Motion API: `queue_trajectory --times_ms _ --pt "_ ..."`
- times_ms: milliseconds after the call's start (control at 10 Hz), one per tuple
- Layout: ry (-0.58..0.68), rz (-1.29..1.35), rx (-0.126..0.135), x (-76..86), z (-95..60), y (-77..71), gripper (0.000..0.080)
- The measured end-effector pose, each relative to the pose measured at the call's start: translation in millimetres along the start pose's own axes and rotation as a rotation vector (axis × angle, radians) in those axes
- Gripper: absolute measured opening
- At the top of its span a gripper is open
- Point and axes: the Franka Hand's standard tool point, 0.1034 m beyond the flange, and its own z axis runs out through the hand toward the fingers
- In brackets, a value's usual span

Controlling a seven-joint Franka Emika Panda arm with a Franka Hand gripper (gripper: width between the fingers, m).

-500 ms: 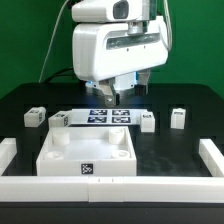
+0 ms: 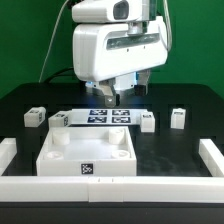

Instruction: Assemble one leg

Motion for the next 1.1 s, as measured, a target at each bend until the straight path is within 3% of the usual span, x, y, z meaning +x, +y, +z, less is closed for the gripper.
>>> queue_trajectory --times_ms 300,400,800,1100 --pt "-0.002 -0.027 -0.003 -1.3 1.2 -0.5 0.0650" --pt "-0.003 -0.111 -0.009 -7.9 5.7 -5.7 0.0650" --pt "-0.024 -0.377 0.027 -49.8 23.0 -10.8 0.0650" --pt "-0.025 -0.383 0.030 -54.6 23.9 -9.4 0.0650"
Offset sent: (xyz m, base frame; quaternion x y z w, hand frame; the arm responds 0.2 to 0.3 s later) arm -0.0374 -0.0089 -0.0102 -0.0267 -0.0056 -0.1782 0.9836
